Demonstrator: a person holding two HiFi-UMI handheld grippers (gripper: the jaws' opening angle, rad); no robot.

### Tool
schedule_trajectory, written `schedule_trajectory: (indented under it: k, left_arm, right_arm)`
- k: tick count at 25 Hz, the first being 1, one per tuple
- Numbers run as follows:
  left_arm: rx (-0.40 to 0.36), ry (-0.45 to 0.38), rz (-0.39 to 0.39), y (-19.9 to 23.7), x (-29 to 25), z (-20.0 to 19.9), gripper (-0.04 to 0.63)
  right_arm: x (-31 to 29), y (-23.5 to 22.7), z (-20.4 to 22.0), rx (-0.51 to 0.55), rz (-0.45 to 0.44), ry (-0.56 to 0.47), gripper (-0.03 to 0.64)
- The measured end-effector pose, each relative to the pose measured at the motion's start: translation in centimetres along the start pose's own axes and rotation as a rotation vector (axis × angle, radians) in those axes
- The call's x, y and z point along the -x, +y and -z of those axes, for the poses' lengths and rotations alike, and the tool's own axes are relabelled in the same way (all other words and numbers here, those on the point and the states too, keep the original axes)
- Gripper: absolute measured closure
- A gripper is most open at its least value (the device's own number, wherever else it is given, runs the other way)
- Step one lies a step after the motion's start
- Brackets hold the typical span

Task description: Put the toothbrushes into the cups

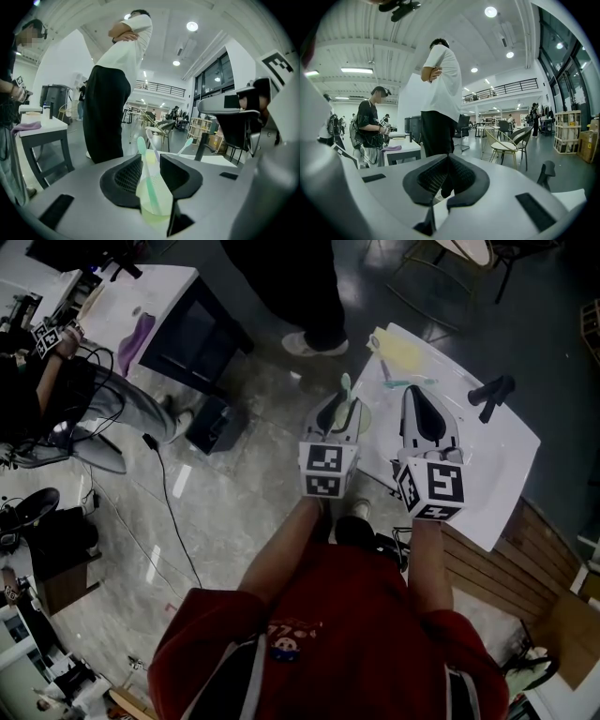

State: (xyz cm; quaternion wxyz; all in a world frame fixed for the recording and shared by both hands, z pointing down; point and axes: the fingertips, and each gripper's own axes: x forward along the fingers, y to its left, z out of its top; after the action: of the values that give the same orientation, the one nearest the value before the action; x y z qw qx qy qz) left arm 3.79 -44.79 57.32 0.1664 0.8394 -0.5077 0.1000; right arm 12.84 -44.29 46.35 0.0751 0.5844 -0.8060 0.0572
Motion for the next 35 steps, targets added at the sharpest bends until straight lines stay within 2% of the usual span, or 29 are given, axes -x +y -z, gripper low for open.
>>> schedule_trajectory:
  k: [9, 18, 31, 35]
  left_arm:
    - [-0.041, -0.046, 0.011, -1.2, 0.8, -2.3, 0.46]
    - [-0.09, -0.131, 0.058, -4.0, 1.7, -6.9, 0.46]
    - [-0.167, -0.265, 0.223, -12.4, 1.9, -13.3, 0.459]
    - [-0.181, -0.302, 0.305, -16.2, 1.9, -14.7, 0.459]
  right_arm:
    - [0.7, -0.7, -0.4, -0.011, 0.015, -0.022, 0.588]
    - [2.8, -2.8, -2.3, -0.026, 0.074, -0.079, 0.588]
    - [9.3, -9.0, -5.7, -0.016, 0.268, -0.172, 0.588]
    - [12.3, -11.3, -6.2, -0.003, 0.349, -0.193, 0.588]
